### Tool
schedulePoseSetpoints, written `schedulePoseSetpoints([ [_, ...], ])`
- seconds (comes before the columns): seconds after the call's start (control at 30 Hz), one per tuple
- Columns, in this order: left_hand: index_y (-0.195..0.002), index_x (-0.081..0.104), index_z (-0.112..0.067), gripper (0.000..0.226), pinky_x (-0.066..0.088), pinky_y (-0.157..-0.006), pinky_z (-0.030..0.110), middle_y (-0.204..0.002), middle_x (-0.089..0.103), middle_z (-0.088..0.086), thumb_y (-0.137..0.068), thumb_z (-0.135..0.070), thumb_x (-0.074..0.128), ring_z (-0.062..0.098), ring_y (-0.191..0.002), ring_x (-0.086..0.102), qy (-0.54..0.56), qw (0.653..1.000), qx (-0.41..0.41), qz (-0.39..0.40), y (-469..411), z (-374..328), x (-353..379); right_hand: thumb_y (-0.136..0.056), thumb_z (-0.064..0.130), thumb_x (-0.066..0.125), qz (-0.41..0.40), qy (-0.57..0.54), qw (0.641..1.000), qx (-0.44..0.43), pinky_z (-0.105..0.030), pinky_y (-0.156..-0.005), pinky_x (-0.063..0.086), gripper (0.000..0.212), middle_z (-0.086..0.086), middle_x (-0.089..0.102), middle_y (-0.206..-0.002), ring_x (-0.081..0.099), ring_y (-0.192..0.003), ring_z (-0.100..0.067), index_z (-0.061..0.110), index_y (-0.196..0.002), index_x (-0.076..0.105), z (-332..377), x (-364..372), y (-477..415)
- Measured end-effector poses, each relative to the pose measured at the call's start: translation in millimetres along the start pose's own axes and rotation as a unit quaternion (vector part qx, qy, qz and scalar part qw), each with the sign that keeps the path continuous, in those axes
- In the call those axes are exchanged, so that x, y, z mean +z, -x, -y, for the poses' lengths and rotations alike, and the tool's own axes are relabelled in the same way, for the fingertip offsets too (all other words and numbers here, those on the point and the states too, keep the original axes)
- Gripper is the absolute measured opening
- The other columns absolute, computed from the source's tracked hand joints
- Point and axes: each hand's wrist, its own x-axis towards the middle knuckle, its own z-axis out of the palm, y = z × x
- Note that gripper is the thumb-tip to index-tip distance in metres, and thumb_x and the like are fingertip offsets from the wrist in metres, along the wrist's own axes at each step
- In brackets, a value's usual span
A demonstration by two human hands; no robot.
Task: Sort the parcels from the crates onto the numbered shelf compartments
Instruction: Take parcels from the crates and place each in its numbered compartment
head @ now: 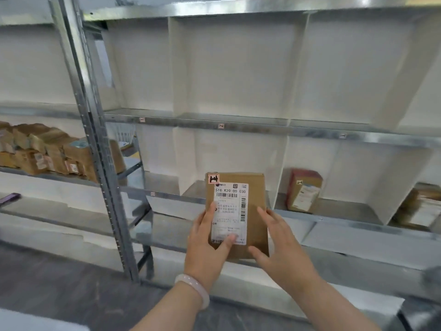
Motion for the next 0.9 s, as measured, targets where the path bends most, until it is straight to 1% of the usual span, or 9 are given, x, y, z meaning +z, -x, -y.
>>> schedulePoseSetpoints([
  [0.07, -0.135, 0.017, -0.071, 0.085, 0.040, -0.112, 0.036, -0.146, 0.034, -0.008, -0.085, -0.031, 0.075, 0.015, -0.135, 0.037, -0.001, 1.000, 0.010, 0.022, -1, -13, 30, -0.086, 0.051, 0.063, -0.014, 0.005, 1.000, 0.011, -0.031, -0.110, 0.033, 0.086, 0.023, 0.005, -0.156, 0.015, -0.142, -0.001, 0.059, -0.142, -0.002, -24, -17, 4],
  [0.1, -0.135, 0.016, -0.069, 0.085, 0.039, -0.108, 0.030, -0.146, 0.033, -0.008, -0.086, -0.030, 0.074, 0.013, -0.135, 0.036, -0.001, 0.999, 0.015, 0.037, -2, -19, 46, -0.086, 0.051, 0.062, -0.021, 0.010, 1.000, 0.020, -0.031, -0.109, 0.035, 0.086, 0.023, 0.004, -0.156, 0.015, -0.142, -0.001, 0.059, -0.142, -0.002, -37, -26, 7],
  [0.27, -0.135, 0.013, -0.069, 0.086, 0.041, -0.099, 0.017, -0.142, 0.031, -0.010, -0.087, -0.029, 0.073, 0.011, -0.132, 0.038, 0.012, 0.996, 0.032, 0.088, -12, -31, 108, -0.087, 0.050, 0.061, -0.041, 0.030, 0.997, 0.057, -0.026, -0.104, 0.039, 0.084, 0.029, 0.000, -0.152, 0.016, -0.138, 0.000, 0.057, -0.143, -0.002, -85, -55, 20],
  [0.4, -0.131, 0.009, -0.077, 0.091, 0.046, -0.106, 0.029, -0.137, 0.029, -0.019, -0.086, -0.032, 0.074, 0.010, -0.131, 0.036, 0.008, 0.992, 0.049, 0.114, -19, -36, 149, -0.088, 0.049, 0.061, -0.050, 0.042, 0.994, 0.091, -0.024, -0.105, 0.038, 0.083, 0.027, 0.000, -0.151, 0.017, -0.138, -0.001, 0.056, -0.142, -0.002, -113, -71, 25],
  [0.53, -0.125, 0.011, -0.082, 0.090, 0.042, -0.100, 0.017, -0.134, 0.031, -0.016, -0.086, -0.032, 0.074, 0.007, -0.129, 0.037, 0.025, 0.986, 0.067, 0.150, -30, -40, 186, -0.087, 0.048, 0.062, -0.071, 0.055, 0.989, 0.115, -0.018, -0.100, 0.037, 0.082, 0.025, 0.001, -0.153, 0.019, -0.137, 0.000, 0.053, -0.144, 0.003, -140, -87, 25],
  [0.63, -0.127, 0.011, -0.081, 0.089, 0.038, -0.095, 0.009, -0.137, 0.031, -0.015, -0.086, -0.032, 0.073, 0.007, -0.129, 0.036, 0.041, 0.981, 0.080, 0.174, -45, -44, 214, -0.087, 0.048, 0.062, -0.091, 0.069, 0.985, 0.133, -0.021, -0.103, 0.036, 0.082, 0.023, 0.004, -0.153, 0.020, -0.137, -0.002, 0.054, -0.144, 0.003, -160, -98, 18],
  [0.7, -0.130, 0.012, -0.079, 0.089, 0.040, -0.098, 0.012, -0.141, 0.031, -0.013, -0.086, -0.031, 0.074, 0.008, -0.131, 0.035, 0.055, 0.974, 0.097, 0.199, -59, -47, 235, -0.086, 0.049, 0.062, -0.108, 0.079, 0.980, 0.150, -0.025, -0.105, 0.038, 0.083, 0.023, 0.004, -0.154, 0.021, -0.137, -0.003, 0.055, -0.143, 0.002, -175, -103, 11],
  [0.83, -0.136, 0.012, -0.073, 0.088, 0.044, -0.109, 0.038, -0.144, 0.028, -0.016, -0.086, -0.034, 0.074, 0.011, -0.133, 0.033, 0.044, 0.971, 0.101, 0.211, -73, -49, 261, -0.087, 0.048, 0.062, -0.120, 0.093, 0.975, 0.164, -0.025, -0.102, 0.040, 0.082, 0.024, 0.002, -0.154, 0.018, -0.139, -0.003, 0.061, -0.139, 0.000, -190, -112, 5],
  [0.9, -0.137, 0.013, -0.072, 0.089, 0.043, -0.110, 0.041, -0.145, 0.029, -0.014, -0.085, -0.033, 0.074, 0.012, -0.133, 0.033, 0.054, 0.968, 0.112, 0.219, -86, -47, 272, -0.087, 0.049, 0.061, -0.128, 0.104, 0.971, 0.175, -0.025, -0.101, 0.041, 0.083, 0.025, 0.000, -0.154, 0.016, -0.140, -0.002, 0.063, -0.136, -0.003, -197, -112, -5],
])
